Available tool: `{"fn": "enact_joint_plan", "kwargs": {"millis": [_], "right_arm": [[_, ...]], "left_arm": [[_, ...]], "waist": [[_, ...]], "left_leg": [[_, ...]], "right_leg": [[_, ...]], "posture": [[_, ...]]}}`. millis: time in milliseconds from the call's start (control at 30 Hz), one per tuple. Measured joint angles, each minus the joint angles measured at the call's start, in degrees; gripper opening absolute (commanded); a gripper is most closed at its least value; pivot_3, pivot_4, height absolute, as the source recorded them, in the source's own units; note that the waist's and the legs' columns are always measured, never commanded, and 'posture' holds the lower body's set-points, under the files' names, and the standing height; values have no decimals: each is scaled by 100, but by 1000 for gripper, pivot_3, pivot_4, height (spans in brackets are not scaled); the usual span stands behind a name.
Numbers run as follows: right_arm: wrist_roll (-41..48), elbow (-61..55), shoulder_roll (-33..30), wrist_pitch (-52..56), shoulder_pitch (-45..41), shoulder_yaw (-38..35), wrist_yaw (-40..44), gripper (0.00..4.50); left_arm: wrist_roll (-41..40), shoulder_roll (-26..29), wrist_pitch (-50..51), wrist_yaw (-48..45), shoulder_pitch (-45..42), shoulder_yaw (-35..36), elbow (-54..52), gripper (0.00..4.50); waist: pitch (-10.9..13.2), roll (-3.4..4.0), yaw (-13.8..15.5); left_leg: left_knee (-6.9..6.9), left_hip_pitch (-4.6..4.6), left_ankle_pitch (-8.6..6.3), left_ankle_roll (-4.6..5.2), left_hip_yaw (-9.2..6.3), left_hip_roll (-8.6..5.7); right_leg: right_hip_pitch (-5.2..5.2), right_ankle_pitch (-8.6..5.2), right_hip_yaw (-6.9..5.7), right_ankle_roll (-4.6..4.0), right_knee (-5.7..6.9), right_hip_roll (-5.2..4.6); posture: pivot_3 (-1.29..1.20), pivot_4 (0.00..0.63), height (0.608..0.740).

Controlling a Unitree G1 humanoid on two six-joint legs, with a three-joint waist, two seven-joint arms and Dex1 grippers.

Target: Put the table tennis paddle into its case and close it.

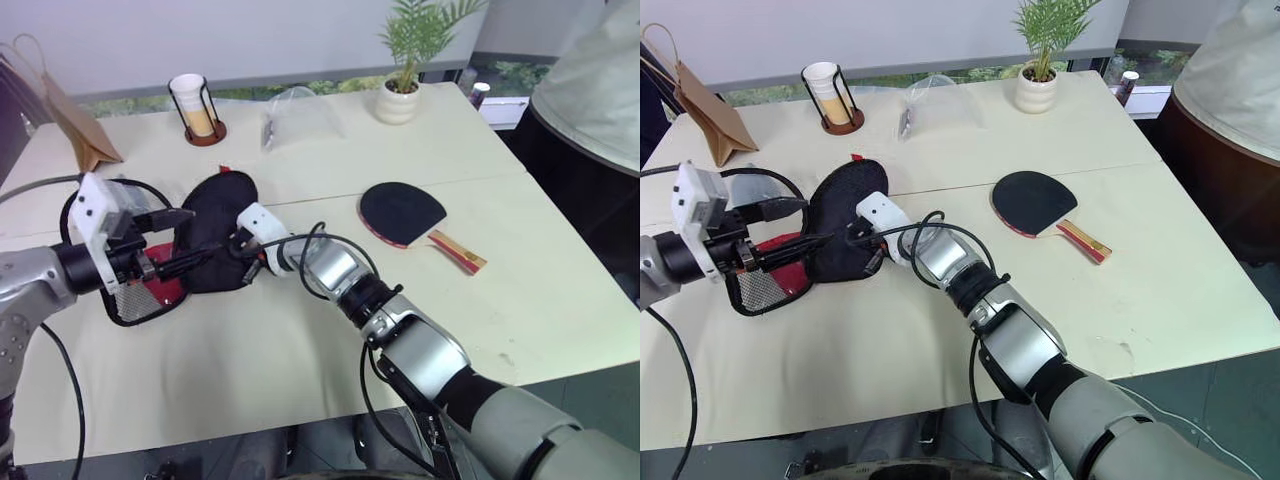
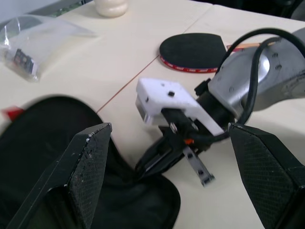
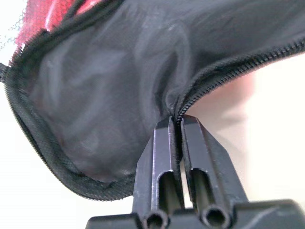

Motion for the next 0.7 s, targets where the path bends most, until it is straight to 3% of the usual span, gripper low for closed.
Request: {"fn": "enact_joint_plan", "kwargs": {"millis": [133,333,533,700], "right_arm": [[41,-1095,-660,621,411,-17,360,24],[288,-3083,-2299,1547,1123,10,1325,24],[588,-4001,-3740,1341,1474,108,2514,24],[569,-3940,-4156,686,1506,165,2938,24]], "left_arm": [[20,0,-17,-6,-10,-3,5,4025],[122,13,-113,-56,-81,-50,63,4025],[187,-19,-176,-111,-281,-305,160,4025],[245,-25,-241,-154,-362,-457,236,4025]], "waist": [[-1,-1,147],[-2,-4,250],[1,-7,193],[2,-10,210]], "left_leg": [[5,-3,0,0,0,-2],[9,-18,0,0,4,-2],[8,-24,0,1,20,16],[7,-24,0,1,21,23]], "right_leg": [[4,0,-3,0,-7,-2],[15,-1,-3,0,-9,-3],[8,-4,-2,-6,-11,3],[6,-9,-3,-14,-11,7]], "posture": [[0,150,740],[0,150,740],[0,150,740],[0,150,740]]}}
